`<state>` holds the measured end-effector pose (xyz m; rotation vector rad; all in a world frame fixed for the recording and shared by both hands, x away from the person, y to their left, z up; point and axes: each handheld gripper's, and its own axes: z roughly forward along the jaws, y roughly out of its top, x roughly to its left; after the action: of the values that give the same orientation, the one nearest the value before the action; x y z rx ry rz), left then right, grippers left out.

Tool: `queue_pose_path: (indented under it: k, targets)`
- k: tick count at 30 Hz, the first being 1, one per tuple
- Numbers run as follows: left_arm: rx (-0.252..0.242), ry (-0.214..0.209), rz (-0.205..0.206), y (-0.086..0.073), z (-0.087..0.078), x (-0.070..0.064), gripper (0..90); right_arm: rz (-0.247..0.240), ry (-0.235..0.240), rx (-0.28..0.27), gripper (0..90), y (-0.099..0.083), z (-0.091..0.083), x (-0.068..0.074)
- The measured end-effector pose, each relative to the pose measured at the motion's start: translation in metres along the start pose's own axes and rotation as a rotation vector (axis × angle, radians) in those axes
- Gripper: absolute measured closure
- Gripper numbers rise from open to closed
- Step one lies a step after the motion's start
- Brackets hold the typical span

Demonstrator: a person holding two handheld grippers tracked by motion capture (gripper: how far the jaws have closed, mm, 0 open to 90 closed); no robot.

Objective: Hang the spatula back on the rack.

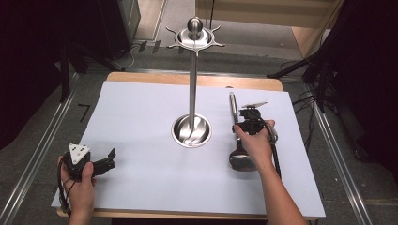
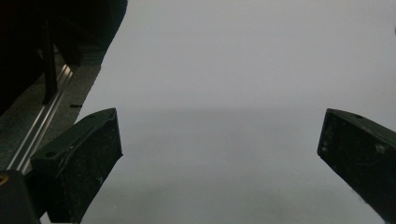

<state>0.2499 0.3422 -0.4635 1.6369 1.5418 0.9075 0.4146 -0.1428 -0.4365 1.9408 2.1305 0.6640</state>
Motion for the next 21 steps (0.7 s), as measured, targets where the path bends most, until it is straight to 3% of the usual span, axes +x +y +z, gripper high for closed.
queue_pose_path:
  k: [5, 10, 14, 15, 21]
  targets:
    - [0.000, 0.000, 0.000, 0.000, 0.000, 0.000, 0.4, 0.006, -0.021, 0.026, 60.5, 0.004, 0.001, 0.005]
    - [0.001, -0.002, 0.001, 0.000, 0.000, 0.000, 0.4, 0.009, -0.043, 0.085, 63.4, 0.005, 0.008, 0.009]
    - [0.001, -0.002, 0.000, 0.000, 0.000, 0.000, 0.4, 0.015, -0.053, 0.092, 67.0, 0.007, 0.009, 0.010]
    - [0.000, -0.003, -0.001, 0.000, 0.000, 0.000, 0.4, 0.019, -0.078, 0.104, 71.1, 0.008, 0.010, 0.010]
    - [0.003, -0.003, -0.002, 0.000, 0.000, 0.000, 0.4, 0.036, -0.090, 0.133, 73.3, 0.009, 0.012, 0.010]
